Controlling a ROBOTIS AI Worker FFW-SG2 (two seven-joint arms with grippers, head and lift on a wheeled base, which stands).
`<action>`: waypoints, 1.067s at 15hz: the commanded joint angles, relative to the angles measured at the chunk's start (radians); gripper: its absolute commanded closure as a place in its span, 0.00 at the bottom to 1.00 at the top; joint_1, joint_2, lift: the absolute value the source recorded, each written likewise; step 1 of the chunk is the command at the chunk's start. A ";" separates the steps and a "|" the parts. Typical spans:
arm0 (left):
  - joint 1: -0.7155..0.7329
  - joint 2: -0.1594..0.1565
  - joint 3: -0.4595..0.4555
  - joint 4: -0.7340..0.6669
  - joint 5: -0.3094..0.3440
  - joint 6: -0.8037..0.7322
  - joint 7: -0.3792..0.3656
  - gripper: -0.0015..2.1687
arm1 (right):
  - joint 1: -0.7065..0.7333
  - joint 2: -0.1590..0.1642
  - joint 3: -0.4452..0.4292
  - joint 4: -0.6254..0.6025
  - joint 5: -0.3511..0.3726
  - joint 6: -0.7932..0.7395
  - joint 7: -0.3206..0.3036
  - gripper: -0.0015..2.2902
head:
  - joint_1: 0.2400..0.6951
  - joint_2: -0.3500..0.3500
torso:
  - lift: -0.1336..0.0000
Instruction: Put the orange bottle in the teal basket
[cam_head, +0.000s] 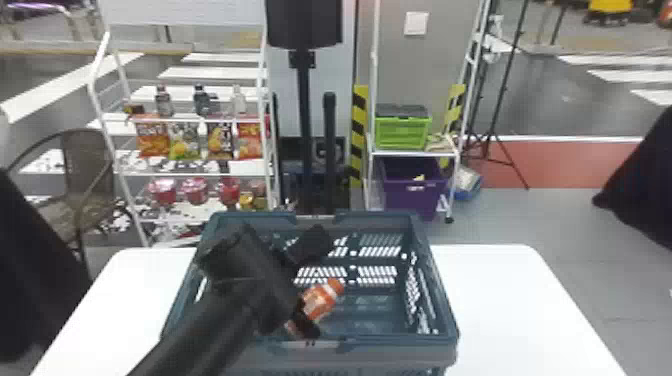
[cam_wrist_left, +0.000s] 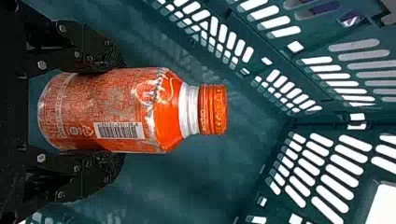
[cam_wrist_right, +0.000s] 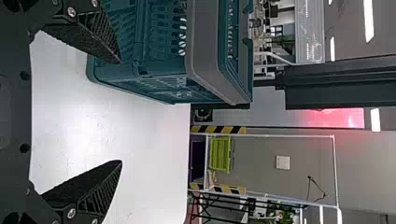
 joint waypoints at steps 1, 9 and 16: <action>0.003 -0.020 0.026 0.025 -0.047 -0.026 -0.005 0.29 | 0.000 0.000 0.000 0.001 0.000 0.000 0.000 0.06 | 0.57 0.50 | 1.00; 0.014 -0.026 0.052 0.022 -0.050 -0.029 0.022 0.16 | -0.001 0.000 0.000 0.007 0.000 0.000 0.000 0.06 | 0.57 0.50 | 1.00; 0.140 -0.026 0.191 -0.301 -0.056 0.088 0.022 0.15 | -0.001 0.000 -0.002 0.001 0.000 0.000 0.000 0.06 | 0.57 0.50 | 1.00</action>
